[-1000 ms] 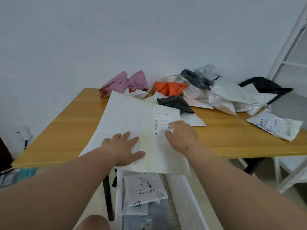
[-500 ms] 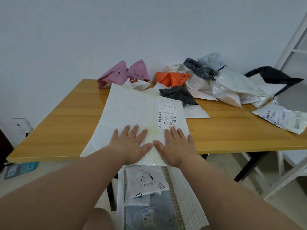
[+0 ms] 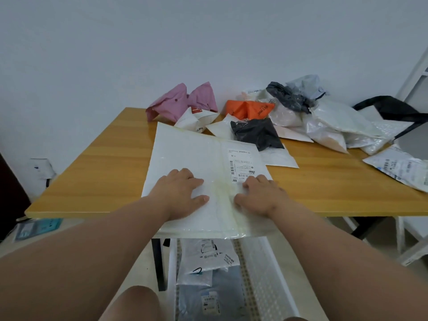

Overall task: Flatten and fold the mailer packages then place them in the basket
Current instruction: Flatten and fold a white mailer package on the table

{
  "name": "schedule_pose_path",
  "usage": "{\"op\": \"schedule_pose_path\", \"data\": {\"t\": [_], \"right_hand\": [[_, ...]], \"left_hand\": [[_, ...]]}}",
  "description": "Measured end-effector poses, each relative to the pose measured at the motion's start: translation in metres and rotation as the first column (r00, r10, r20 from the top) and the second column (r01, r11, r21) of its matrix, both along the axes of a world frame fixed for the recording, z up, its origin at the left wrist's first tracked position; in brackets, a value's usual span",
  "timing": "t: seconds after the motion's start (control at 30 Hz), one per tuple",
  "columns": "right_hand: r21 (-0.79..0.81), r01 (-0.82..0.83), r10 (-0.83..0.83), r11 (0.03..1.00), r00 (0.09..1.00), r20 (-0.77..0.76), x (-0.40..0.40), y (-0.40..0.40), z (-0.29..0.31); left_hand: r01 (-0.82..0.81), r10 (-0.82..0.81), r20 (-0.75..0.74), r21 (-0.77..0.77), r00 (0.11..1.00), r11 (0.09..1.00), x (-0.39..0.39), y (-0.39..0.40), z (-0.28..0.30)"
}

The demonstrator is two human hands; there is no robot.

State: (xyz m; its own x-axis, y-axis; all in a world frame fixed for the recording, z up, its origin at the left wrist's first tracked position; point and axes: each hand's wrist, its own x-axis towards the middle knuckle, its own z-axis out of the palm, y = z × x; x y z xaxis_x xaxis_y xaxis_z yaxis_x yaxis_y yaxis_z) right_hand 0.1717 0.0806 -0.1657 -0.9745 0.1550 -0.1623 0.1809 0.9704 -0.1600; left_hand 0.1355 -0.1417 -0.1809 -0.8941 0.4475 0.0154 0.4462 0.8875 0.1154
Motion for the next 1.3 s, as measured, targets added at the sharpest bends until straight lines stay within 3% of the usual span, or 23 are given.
{"op": "schedule_pose_path", "data": {"t": [0.17, 0.27, 0.4, 0.67, 0.87, 1.07, 1.17, 1.3], "right_hand": [[0.028, -0.025, 0.028, 0.999, 0.992, -0.120, -0.004, -0.014, -0.007], [0.028, -0.118, 0.119, 0.993, 0.992, -0.045, -0.004, -0.012, -0.022], [0.015, -0.117, 0.118, 0.993, 0.992, -0.053, -0.007, -0.009, -0.027], [0.035, -0.040, 0.044, 0.999, 0.990, -0.135, -0.020, -0.023, -0.017], [0.082, -0.011, 0.020, 0.997, 0.994, -0.109, -0.039, -0.022, -0.005], [0.189, -0.037, 0.031, 0.981, 0.999, 0.031, -0.068, -0.028, 0.005], [0.184, -0.061, 0.060, 0.981, 0.998, 0.014, -0.082, -0.029, 0.003], [0.113, -0.091, 0.089, 0.989, 0.996, 0.016, -0.098, -0.032, -0.002]], "left_hand": [[-0.057, 0.078, 0.106, -0.192, 0.991, 0.980, -0.002, 0.007, -0.008], [-0.042, 0.087, 0.203, -0.215, 0.975, 0.976, -0.007, 0.009, -0.007], [-0.042, 0.093, 0.220, -0.223, 0.971, 0.974, -0.008, 0.009, -0.007], [-0.077, 0.108, 0.182, -0.172, 0.977, 0.982, -0.018, 0.011, 0.000], [-0.113, 0.137, 0.137, -0.168, 0.981, 0.979, -0.048, 0.013, 0.011], [-0.153, 0.161, 0.099, -0.082, 0.982, 0.985, -0.070, 0.007, 0.013], [-0.116, 0.121, 0.058, -0.068, 0.991, 0.991, -0.079, 0.004, 0.005], [-0.134, 0.135, 0.138, -0.013, 0.981, 0.991, -0.088, 0.012, 0.005]]}}
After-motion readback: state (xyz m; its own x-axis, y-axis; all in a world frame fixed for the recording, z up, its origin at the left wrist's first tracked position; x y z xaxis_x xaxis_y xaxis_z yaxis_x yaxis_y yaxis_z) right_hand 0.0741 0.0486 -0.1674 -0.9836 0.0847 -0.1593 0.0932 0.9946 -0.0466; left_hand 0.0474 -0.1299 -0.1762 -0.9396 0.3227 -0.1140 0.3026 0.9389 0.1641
